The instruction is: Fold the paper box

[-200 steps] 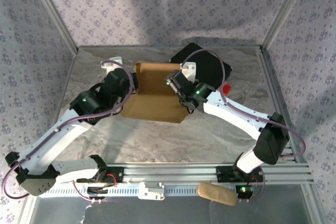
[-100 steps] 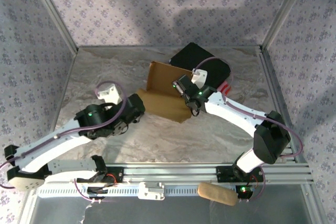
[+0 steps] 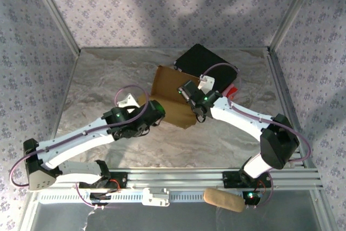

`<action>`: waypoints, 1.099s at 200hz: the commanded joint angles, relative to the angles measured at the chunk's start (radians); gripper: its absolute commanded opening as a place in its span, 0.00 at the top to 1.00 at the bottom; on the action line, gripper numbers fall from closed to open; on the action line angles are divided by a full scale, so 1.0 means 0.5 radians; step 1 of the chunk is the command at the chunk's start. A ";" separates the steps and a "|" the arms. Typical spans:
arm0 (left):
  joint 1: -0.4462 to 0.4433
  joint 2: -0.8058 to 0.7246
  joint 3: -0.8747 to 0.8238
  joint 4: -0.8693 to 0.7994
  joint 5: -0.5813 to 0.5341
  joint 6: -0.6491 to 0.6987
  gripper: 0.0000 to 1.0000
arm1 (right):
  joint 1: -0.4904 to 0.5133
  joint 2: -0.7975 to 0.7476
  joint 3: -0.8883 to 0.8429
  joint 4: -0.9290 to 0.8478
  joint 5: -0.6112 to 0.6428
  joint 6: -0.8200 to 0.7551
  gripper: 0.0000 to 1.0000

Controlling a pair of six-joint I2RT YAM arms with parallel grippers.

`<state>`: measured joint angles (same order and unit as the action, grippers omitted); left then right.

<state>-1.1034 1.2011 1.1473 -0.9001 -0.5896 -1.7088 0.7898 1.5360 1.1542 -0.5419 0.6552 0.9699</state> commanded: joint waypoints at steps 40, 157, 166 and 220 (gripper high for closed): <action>0.004 0.029 -0.032 -0.062 0.026 -0.254 0.64 | 0.024 -0.036 -0.045 0.025 -0.019 0.109 1.00; -0.002 0.309 0.222 -0.592 -0.073 -0.536 1.00 | 0.082 0.080 0.020 -0.235 -0.154 0.344 0.53; -0.002 0.318 0.238 -0.625 -0.087 -0.529 1.00 | 0.095 0.065 0.019 -0.225 -0.179 0.358 0.45; 0.099 0.318 0.388 -0.594 -0.238 0.314 1.00 | 0.160 -0.226 0.131 -0.297 -0.205 0.321 0.29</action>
<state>-1.0935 1.3693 1.2861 -1.2095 -0.6445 -1.8706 0.8745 1.5269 1.1645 -0.6453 0.5495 1.1297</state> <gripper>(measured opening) 0.051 0.708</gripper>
